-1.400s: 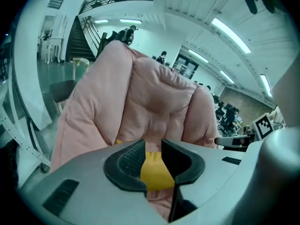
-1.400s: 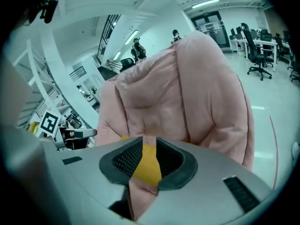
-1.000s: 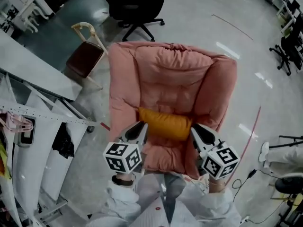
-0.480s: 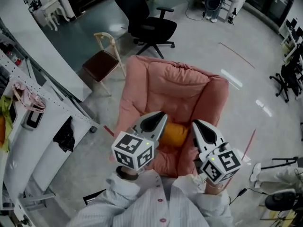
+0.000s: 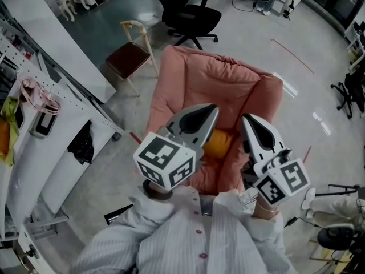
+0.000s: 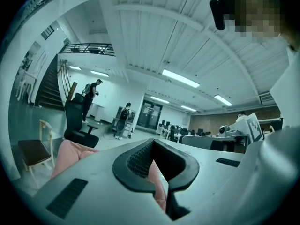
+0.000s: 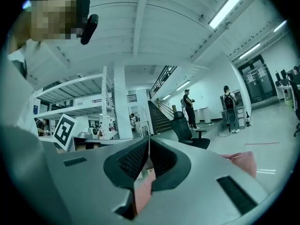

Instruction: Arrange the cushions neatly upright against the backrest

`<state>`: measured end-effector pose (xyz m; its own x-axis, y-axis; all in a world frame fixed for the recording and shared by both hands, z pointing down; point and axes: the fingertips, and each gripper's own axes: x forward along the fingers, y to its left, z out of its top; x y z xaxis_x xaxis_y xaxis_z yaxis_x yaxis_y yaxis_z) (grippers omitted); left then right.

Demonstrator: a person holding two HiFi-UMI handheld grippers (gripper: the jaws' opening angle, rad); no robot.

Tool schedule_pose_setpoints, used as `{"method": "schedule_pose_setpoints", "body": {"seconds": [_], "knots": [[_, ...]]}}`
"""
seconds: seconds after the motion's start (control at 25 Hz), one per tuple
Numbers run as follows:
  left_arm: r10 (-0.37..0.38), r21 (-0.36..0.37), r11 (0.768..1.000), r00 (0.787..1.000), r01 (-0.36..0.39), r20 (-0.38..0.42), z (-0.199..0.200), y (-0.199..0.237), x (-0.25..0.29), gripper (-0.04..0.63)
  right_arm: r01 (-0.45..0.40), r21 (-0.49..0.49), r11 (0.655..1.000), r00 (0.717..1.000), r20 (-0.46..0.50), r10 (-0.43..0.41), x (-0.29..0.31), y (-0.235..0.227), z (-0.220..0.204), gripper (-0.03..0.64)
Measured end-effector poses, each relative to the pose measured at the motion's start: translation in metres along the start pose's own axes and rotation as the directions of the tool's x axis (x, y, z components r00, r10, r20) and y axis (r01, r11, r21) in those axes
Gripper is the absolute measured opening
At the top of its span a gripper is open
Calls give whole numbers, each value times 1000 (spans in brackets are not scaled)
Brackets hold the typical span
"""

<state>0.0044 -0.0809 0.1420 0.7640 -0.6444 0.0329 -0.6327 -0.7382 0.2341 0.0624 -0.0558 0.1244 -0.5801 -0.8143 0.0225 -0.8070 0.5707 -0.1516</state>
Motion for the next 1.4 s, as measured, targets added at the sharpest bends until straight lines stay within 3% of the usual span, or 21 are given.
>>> {"method": "schedule_pose_setpoints", "body": {"seconds": [0.92,1.2,1.4], "knots": [[25,36,999,999,-24,-35,-1,26,1,11,-9,-23,1000,998,-60,8,24,3,-4,14],[6,59,998,998,-2,-62,-10,20,4,11,-8,-14,1000,998,-70,7,22,5,-8,14],[-53,64,996,995,59,-83,-10,12,9,11,-10,-9,1000,997,-75,10,21,7,-11,14]]}}
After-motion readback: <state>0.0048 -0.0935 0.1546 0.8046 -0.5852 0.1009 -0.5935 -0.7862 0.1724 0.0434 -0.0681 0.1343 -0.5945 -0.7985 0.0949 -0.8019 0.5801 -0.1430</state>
